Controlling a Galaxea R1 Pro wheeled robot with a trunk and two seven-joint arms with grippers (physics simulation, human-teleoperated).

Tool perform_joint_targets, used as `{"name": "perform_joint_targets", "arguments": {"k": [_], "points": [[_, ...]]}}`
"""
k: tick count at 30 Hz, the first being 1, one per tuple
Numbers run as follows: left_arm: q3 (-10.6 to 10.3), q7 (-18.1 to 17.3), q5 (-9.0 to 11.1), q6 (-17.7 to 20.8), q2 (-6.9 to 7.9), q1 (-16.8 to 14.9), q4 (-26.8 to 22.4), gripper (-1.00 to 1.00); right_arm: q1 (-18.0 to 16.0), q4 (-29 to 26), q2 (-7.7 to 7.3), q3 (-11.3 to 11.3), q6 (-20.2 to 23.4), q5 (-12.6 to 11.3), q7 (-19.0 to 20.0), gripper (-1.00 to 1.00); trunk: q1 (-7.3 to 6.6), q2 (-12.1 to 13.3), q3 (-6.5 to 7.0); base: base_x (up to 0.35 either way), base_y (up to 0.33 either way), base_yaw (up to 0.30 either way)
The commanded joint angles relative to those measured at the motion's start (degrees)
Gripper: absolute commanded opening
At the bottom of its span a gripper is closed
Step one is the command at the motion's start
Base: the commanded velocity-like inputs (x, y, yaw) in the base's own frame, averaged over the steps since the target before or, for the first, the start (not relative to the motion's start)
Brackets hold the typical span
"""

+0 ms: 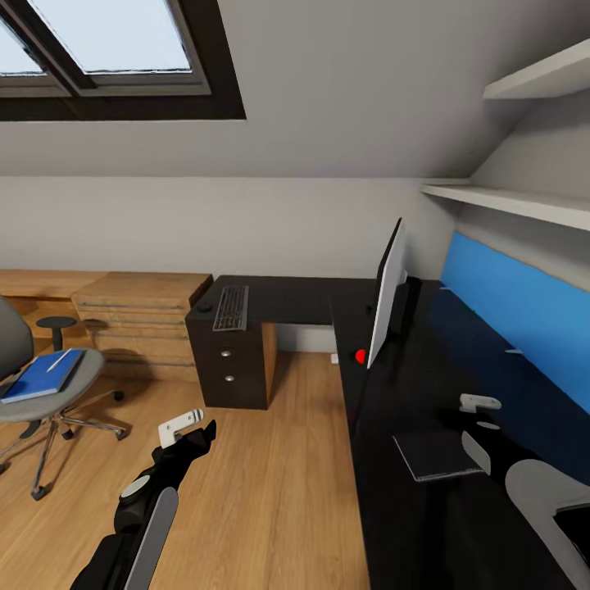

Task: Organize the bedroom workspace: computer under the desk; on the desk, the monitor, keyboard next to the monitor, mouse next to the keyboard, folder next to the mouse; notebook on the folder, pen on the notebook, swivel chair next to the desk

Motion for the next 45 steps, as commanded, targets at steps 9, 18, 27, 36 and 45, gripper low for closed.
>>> {"name": "perform_joint_targets", "arguments": {"k": [9, 18, 27, 36, 45], "points": [[0.0, 0.3, 0.7, 0.2, -0.03, 0.0, 0.1, 1.00, 0.0, -0.1, -0.03, 0.4, 1.8, -0.5, -0.3, 1.00, 1.98, -3.7, -1.69, 0.000, 0.000, 0.000], [0.0, 0.3, 0.7, 0.2, -0.03, 0.0, 0.1, 1.00, 0.0, -0.1, -0.03, 0.4, 3.0, -0.5, -0.3, 1.00, 3.96, -7.3, -3.30, 0.000, 0.000, 0.000], [0.0, 0.3, 0.7, 0.2, -0.03, 0.0, 0.1, 1.00, 0.0, -0.1, -0.03, 0.4, 3.1, -0.5, -0.3, 1.00, 5.94, -10.9, -4.92, 0.000, 0.000, 0.000], [0.0, 0.3, 0.6, 0.2, -0.03, 0.0, 0.2, 1.00, 0.0, -0.1, -0.03, 0.4, 3.1, -0.5, -0.3, 1.00, 5.94, -10.9, -4.92, 0.000, 0.000, 0.000], [0.0, 0.3, 0.6, 0.2, -0.03, 0.0, 0.3, 1.00, 0.0, -0.1, -0.03, 0.3, 8.1, -0.5, -0.4, 1.00, 5.94, -10.9, -4.92, 0.000, 0.000, 0.000]]}}
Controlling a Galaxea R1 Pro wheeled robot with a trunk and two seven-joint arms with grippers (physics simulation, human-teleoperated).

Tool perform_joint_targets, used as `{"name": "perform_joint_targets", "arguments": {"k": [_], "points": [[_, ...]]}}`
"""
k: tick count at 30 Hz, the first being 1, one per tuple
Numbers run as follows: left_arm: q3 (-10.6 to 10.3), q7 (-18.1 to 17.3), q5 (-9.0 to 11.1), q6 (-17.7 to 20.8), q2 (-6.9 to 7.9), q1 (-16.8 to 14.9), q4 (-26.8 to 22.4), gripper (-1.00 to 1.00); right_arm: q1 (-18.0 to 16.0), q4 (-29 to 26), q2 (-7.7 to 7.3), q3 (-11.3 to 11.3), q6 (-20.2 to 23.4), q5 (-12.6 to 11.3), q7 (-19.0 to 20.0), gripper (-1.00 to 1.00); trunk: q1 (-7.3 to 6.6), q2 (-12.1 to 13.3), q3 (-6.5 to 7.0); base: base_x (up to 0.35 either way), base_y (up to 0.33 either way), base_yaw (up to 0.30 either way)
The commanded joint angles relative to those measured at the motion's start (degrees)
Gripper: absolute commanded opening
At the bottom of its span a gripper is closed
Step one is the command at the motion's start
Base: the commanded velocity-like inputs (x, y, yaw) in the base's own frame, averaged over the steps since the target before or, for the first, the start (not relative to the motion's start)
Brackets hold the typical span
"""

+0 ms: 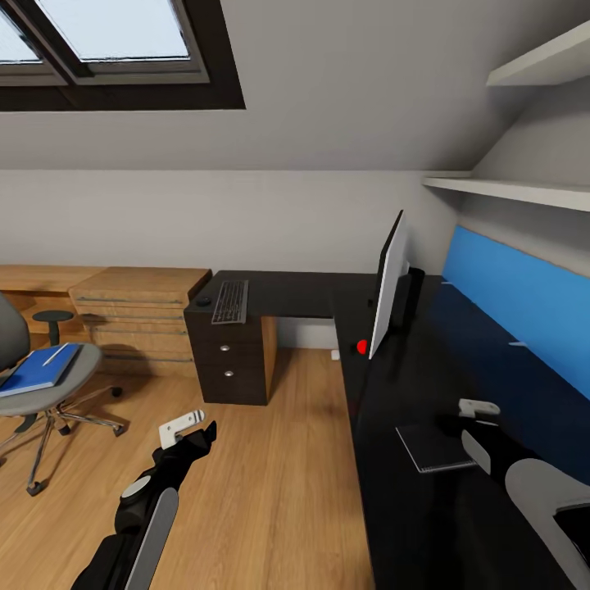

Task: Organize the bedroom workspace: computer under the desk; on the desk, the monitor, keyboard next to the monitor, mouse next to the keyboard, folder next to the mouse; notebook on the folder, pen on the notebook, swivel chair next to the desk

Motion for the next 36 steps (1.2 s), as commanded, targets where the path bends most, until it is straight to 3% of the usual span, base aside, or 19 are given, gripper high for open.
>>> {"name": "perform_joint_targets", "arguments": {"k": [1, 15, 36], "points": [[0.0, 0.3, 0.6, 0.2, -0.03, 0.0, -0.1, 1.00, 0.0, 0.3, -0.04, 0.8, 0.5, -1.1, -0.3, 1.00, 0.00, 0.0, -0.08, 0.000, 0.000, 0.000], [0.0, 0.2, 0.6, 0.2, 0.05, 0.0, 0.4, 1.00, 0.0, 0.3, -0.04, 0.8, 1.0, -1.1, -0.3, 1.00, 0.00, 0.0, -0.08, -0.018, 0.000, 0.000], [0.0, 0.2, 0.6, 0.2, 0.05, 0.0, 0.4, 1.00, 0.0, 0.3, -0.04, 0.8, 1.0, -0.9, -0.3, 1.00, 0.00, 0.0, -0.08, -0.254, 0.000, 0.000]]}}
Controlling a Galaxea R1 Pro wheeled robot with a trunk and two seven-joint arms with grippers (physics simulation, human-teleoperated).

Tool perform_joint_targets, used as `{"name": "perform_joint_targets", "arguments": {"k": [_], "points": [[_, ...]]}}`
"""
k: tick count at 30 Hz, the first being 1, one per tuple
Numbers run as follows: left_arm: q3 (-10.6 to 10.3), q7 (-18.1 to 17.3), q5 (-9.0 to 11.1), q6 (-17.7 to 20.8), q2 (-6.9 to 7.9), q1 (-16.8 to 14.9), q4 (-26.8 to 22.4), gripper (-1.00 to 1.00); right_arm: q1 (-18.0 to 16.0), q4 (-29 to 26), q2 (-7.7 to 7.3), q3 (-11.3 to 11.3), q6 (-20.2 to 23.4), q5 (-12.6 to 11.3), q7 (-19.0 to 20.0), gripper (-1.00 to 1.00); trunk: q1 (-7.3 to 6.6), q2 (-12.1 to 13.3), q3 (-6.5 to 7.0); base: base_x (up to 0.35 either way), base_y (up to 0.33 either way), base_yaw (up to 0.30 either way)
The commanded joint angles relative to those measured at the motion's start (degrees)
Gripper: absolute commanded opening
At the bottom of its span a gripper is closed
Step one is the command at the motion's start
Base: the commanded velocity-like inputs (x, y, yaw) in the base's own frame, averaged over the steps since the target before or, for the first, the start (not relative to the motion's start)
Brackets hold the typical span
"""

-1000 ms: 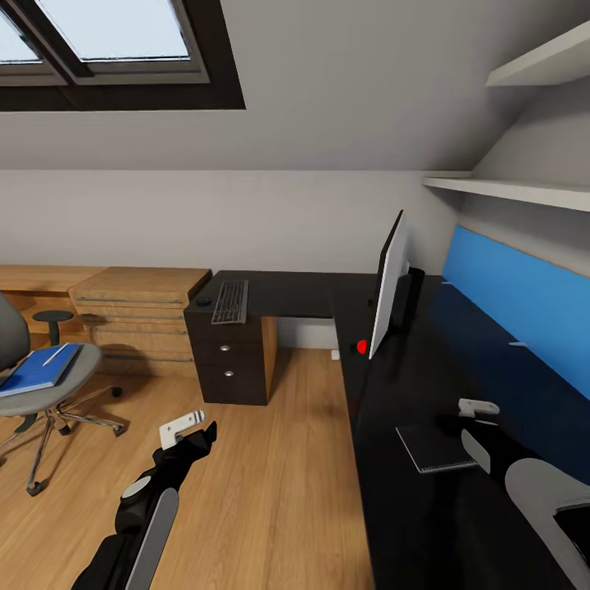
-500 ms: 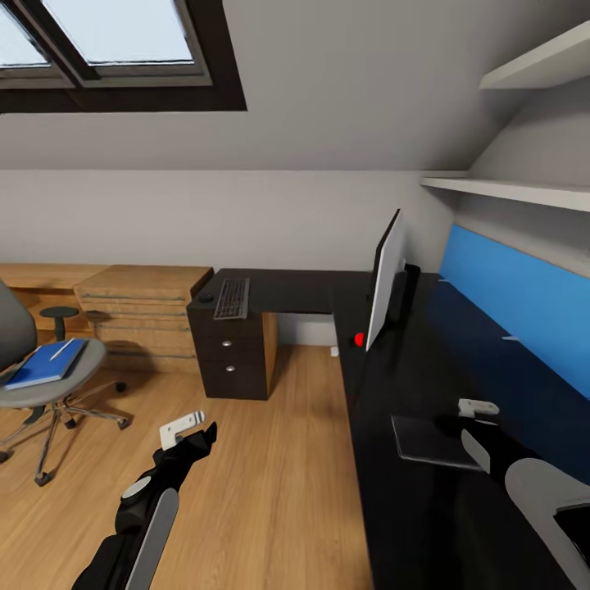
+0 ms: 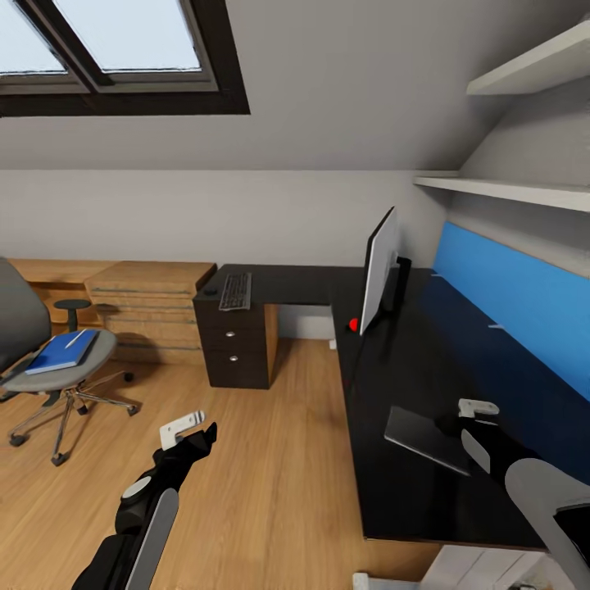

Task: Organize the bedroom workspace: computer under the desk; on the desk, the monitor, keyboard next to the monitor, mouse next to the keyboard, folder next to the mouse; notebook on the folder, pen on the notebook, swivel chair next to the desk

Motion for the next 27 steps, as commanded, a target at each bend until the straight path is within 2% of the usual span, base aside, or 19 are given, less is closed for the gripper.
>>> {"name": "perform_joint_targets", "arguments": {"k": [1, 7, 15, 24, 27], "points": [[0.0, 0.3, 0.6, 0.2, -0.03, 0.0, -0.1, 1.00, 0.0, 0.5, -0.05, 0.8, 0.3, -0.9, -0.3, 1.00, -0.03, 0.0, -0.07, -0.258, 0.000, 0.000], [0.0, 0.3, 0.6, 0.2, -0.03, 0.0, -0.1, 1.00, 0.0, 0.5, -0.05, 0.8, 0.3, -0.9, -0.3, 1.00, -0.03, 0.0, -0.07, -0.171, 0.000, 0.000], [0.0, 0.3, 0.5, 0.2, -0.03, 0.0, 0.8, 1.00, 0.0, 0.5, 0.00, 0.8, -1.4, -1.0, -0.3, 1.00, -0.03, 0.0, -0.07, -0.022, 0.000, 0.000], [0.0, 0.3, 0.5, 0.2, -0.03, 0.0, 1.0, 1.00, 0.0, 0.5, 0.22, -0.1, -6.9, -1.1, -0.3, 1.00, -2.00, 3.6, 1.54, -0.001, 0.000, 0.000], [0.0, 0.3, 0.5, 0.1, -0.03, 0.0, 1.4, 1.00, 0.1, 0.5, 0.34, -0.4, -9.6, -1.2, -0.2, 1.00, -2.00, 3.6, 1.54, 0.000, 0.000, 0.000]]}}
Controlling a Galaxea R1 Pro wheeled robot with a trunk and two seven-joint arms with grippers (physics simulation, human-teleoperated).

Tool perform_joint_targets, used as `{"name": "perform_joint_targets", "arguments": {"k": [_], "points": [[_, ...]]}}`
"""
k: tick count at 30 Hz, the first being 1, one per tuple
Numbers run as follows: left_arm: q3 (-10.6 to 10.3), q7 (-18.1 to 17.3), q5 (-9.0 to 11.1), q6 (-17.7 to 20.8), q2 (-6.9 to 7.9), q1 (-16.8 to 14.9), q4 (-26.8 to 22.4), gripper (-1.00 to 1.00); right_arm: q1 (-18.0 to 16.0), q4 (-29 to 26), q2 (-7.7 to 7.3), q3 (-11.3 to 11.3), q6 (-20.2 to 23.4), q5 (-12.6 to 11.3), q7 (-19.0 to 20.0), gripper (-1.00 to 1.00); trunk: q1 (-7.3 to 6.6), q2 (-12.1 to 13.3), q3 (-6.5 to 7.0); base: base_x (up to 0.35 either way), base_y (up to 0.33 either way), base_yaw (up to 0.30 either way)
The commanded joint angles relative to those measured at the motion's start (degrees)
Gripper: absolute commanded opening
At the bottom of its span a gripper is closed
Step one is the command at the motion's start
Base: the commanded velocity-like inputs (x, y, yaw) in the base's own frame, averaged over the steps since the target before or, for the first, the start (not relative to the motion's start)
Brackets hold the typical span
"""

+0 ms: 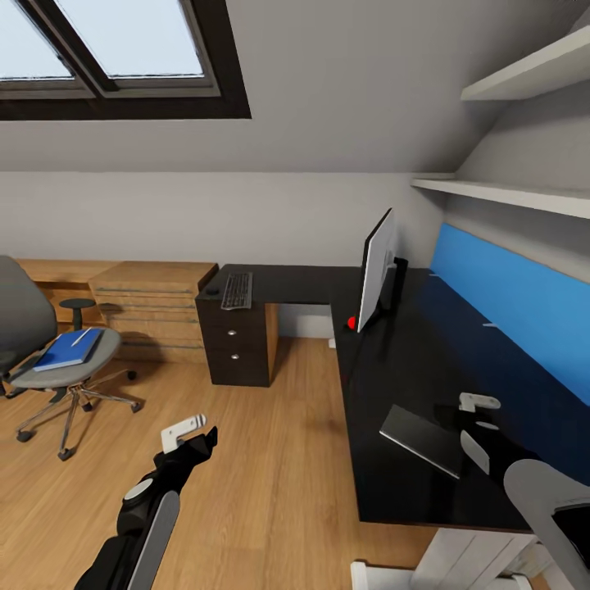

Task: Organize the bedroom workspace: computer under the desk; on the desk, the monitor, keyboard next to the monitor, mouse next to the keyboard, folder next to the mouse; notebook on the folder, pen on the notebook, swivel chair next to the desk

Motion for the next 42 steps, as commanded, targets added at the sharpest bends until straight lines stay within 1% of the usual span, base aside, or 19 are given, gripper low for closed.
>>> {"name": "perform_joint_targets", "arguments": {"k": [1, 9, 11, 20, 24, 30, 31, 32, 36, 37, 38, 39, 41, 42], "points": [[0.0, 0.3, 0.6, 0.2, -0.03, 0.0, 0.0, 1.00, 0.0, 0.0, -0.02, 0.5, -0.6, -0.6, -0.2, 1.00, 0.00, 0.0, -0.06, 0.000, 0.000, 0.000], [0.0, 0.3, 0.5, 0.2, 0.01, 0.0, 0.5, 1.00, 0.0, 0.0, 0.11, 0.4, -5.4, -0.7, 0.0, 1.00, 0.00, 0.0, -0.06, 0.000, 0.000, 0.000], [-0.1, 0.3, 0.5, 0.2, 0.01, 0.0, 0.6, 1.00, 0.0, 0.0, 0.43, 0.5, -6.2, -0.7, 0.0, 1.00, 0.00, 0.0, -0.06, 0.024, 0.000, 0.000], [-0.1, 0.3, 0.5, 0.2, 0.04, 0.0, 0.6, 1.00, 0.0, 0.1, 2.30, 0.5, -6.7, -0.6, 0.0, 1.00, 0.00, 0.0, -0.06, 0.159, 0.017, 0.007], [-0.1, 0.3, 0.5, 0.2, 0.05, 0.0, 0.6, 1.00, 0.0, 0.1, 2.70, 0.6, -6.7, -0.6, 0.1, 1.00, 0.00, 0.0, -0.06, 0.077, 0.006, 0.134], [-0.1, 0.3, 0.5, 0.2, -0.02, 0.0, 0.8, 1.00, 0.0, 0.1, 3.72, 0.7, -6.8, -0.2, 0.3, 1.00, 0.00, 0.0, -0.06, 0.019, 0.001, 0.156], [-0.1, 0.3, 0.5, 0.2, -0.02, 0.0, 0.9, 1.00, 0.1, 0.0, 3.96, 0.8, -6.8, -0.1, 0.5, 1.00, 0.00, 0.0, -0.06, 0.006, 0.000, 0.057], [-0.1, 0.3, 0.5, 0.2, -0.01, 0.0, 1.0, 1.00, 0.1, 0.0, 4.64, 0.9, -6.8, 0.0, 1.4, 1.00, 0.00, 0.0, -0.06, 0.002, 0.000, 0.023], [-0.2, 0.3, 0.5, 0.2, 0.00, 0.0, 1.0, 1.00, 0.1, 0.1, 5.68, 1.1, -6.6, 0.4, 2.6, 1.00, 0.00, 0.0, -0.06, 0.001, 0.000, 0.013], [-0.2, 0.3, 0.5, 0.2, -0.01, 0.0, 1.0, 1.00, 0.1, 0.1, 6.21, 1.2, -6.5, 0.9, 3.0, 1.00, 0.00, 0.0, -0.06, 0.000, 0.000, 0.005], [-0.2, 0.3, 0.5, 0.2, -0.02, 0.0, 1.0, 1.00, 0.2, 0.1, 7.48, 1.7, -6.5, 3.7, 3.9, 1.00, 0.00, 0.0, -0.06, 0.000, 0.000, 0.002], [-0.2, 0.3, 0.5, 0.2, -0.03, 0.0, 1.0, 1.00, 0.2, 0.1, 7.64, 1.7, -6.5, 4.4, 4.0, 1.00, 0.00, 0.0, -0.06, 0.000, 0.000, 0.001], [-0.2, 0.3, 0.5, 0.2, -0.03, 0.0, 1.0, 1.00, 0.3, 0.1, 8.12, 1.9, -6.5, 6.4, 4.4, 1.00, 0.00, 0.0, -0.06, 0.000, 0.000, 0.000], [-0.2, 0.3, 0.5, 0.2, -0.03, 0.0, 1.0, 1.00, 0.3, 0.1, 8.17, 1.9, -6.5, 6.6, 4.5, 1.00, 0.00, 0.0, -0.06, 0.000, 0.000, 0.000]]}}
